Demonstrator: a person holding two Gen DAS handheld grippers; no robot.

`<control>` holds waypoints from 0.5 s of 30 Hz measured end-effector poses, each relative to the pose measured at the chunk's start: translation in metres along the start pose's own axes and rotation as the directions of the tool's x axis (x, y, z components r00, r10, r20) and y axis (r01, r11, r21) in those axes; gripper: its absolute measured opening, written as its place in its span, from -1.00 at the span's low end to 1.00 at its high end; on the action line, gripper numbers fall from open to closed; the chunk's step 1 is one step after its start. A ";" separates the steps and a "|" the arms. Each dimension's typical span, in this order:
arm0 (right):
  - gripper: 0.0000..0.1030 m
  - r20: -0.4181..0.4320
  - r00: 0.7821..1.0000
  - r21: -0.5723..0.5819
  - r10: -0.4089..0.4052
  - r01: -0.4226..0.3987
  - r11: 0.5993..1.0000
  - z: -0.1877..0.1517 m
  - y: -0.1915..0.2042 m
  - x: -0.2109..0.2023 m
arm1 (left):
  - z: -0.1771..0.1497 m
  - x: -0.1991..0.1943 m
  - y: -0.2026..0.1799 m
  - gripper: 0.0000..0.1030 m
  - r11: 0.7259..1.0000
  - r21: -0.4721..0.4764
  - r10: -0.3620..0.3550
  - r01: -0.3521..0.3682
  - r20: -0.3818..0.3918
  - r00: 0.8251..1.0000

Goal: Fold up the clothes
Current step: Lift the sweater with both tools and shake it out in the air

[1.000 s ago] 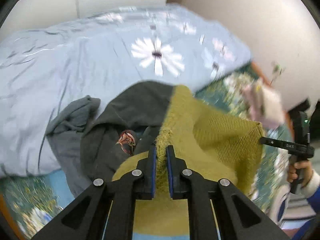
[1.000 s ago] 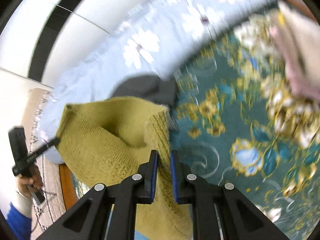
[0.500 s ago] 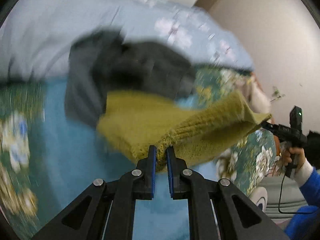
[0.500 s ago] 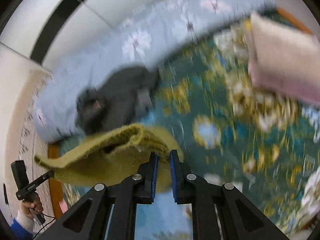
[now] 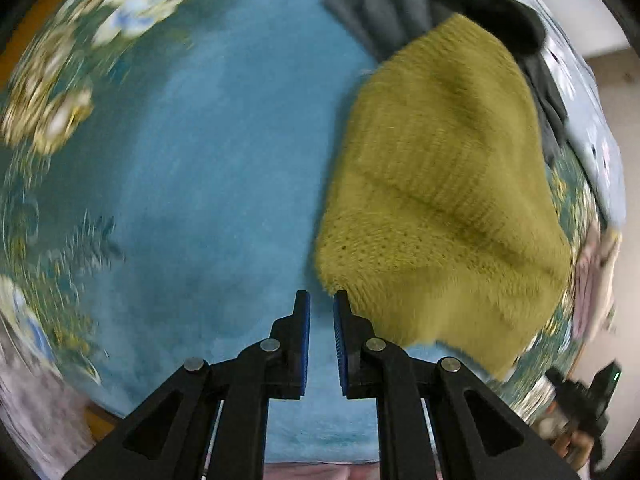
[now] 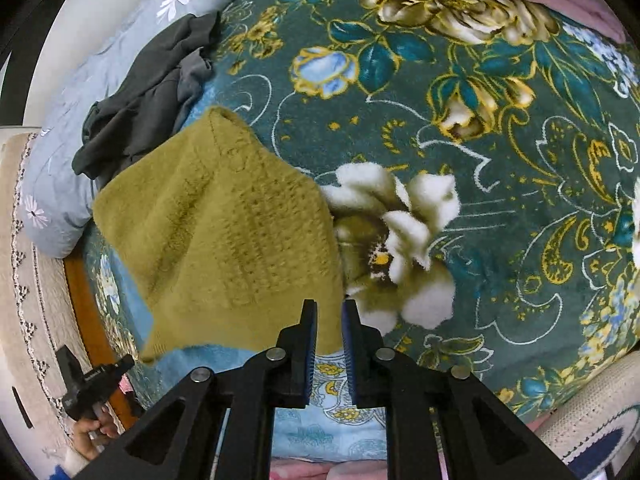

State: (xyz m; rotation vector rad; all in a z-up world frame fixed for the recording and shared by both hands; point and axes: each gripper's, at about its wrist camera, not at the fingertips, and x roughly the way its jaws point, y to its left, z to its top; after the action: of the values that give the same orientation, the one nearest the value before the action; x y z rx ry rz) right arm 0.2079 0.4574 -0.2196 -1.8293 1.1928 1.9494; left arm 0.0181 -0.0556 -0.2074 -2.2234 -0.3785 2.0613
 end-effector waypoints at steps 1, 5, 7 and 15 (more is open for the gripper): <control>-0.70 -0.016 1.000 0.015 0.024 -0.024 1.000 -0.001 -0.002 0.005 | -0.003 0.001 0.006 -0.67 0.999 -0.032 -0.007 0.006 0.000 1.000; 0.02 -0.063 0.997 0.103 0.042 -0.035 0.994 -0.005 -0.010 0.031 | -0.015 0.007 0.017 -0.45 0.984 -0.168 -0.055 0.055 0.003 0.998; 0.02 -0.077 0.996 0.153 0.046 -0.034 0.988 -0.008 -0.017 0.047 | -0.019 0.015 0.022 -0.28 0.965 -0.242 -0.099 0.098 0.008 0.995; 0.02 -0.104 0.994 0.214 0.043 -0.020 0.977 -0.012 -0.024 0.090 | -0.034 0.058 0.017 0.07 0.913 -0.367 -0.199 0.179 -0.016 0.980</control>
State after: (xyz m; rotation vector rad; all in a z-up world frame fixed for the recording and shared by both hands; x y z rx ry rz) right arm 0.2131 0.4322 -0.3101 -1.8338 1.4115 1.6809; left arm 0.0574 -0.0550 -0.2650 -2.3122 -1.0046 1.9547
